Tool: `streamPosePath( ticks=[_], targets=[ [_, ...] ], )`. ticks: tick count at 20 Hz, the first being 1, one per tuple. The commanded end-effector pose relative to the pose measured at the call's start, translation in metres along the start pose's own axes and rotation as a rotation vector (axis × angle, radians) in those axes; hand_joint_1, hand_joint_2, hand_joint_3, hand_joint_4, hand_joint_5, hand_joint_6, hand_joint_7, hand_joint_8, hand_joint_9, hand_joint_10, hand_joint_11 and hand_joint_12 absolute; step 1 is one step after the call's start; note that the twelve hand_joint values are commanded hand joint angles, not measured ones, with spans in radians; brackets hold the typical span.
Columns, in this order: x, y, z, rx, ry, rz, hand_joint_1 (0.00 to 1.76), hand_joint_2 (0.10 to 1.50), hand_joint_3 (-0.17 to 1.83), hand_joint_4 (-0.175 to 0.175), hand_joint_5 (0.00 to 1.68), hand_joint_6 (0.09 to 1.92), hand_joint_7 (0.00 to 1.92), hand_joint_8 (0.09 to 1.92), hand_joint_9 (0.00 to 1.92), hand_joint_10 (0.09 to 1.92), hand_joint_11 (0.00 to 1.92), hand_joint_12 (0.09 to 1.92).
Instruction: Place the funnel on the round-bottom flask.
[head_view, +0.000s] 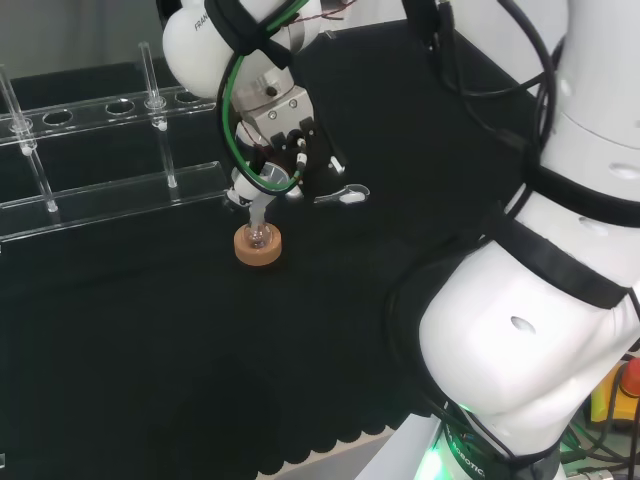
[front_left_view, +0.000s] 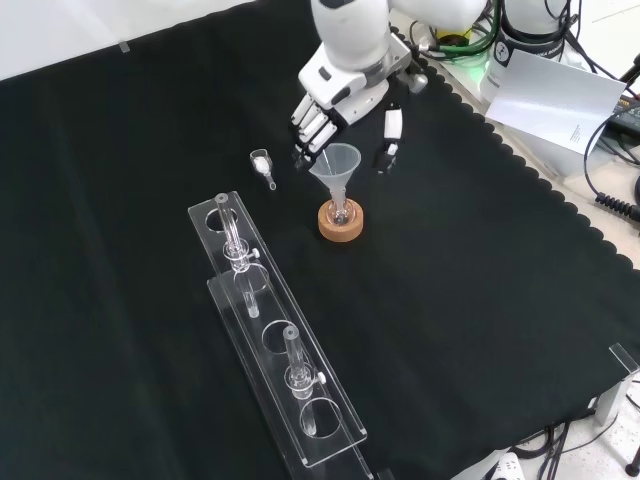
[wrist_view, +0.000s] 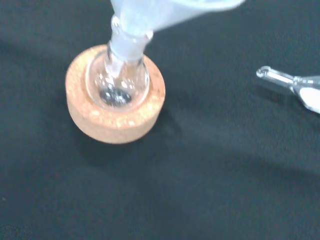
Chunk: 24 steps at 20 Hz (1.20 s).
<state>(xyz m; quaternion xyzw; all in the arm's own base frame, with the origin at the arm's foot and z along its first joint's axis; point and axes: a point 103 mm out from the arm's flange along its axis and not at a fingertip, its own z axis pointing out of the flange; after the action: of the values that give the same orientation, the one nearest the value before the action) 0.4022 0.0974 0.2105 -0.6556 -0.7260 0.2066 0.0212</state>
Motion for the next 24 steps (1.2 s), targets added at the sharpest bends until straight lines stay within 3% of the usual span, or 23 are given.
streamPosePath(
  ticks=[1,6,12,24],
  targets=[
    [0.003,-0.017,-0.028,-0.086,0.008,-0.026,0.43,0.67,0.3,-0.081,0.2,0.09,0.11,0.72,0.49,0.67,0.45,1.29],
    [-0.005,-0.025,-0.048,-0.144,-0.009,-0.014,0.42,0.67,0.29,-0.08,0.2,0.09,0.11,0.72,0.48,0.67,0.44,1.29],
    [-0.027,-0.034,-0.059,-0.162,-0.007,0.03,0.45,0.7,0.29,-0.079,0.22,0.09,0.15,0.73,0.49,0.68,0.43,1.3],
    [-0.078,-0.051,-0.044,-0.175,0.06,0.115,0.64,0.76,0.34,-0.074,0.33,0.09,0.31,0.7,0.58,0.64,0.48,1.29]
  ],
)
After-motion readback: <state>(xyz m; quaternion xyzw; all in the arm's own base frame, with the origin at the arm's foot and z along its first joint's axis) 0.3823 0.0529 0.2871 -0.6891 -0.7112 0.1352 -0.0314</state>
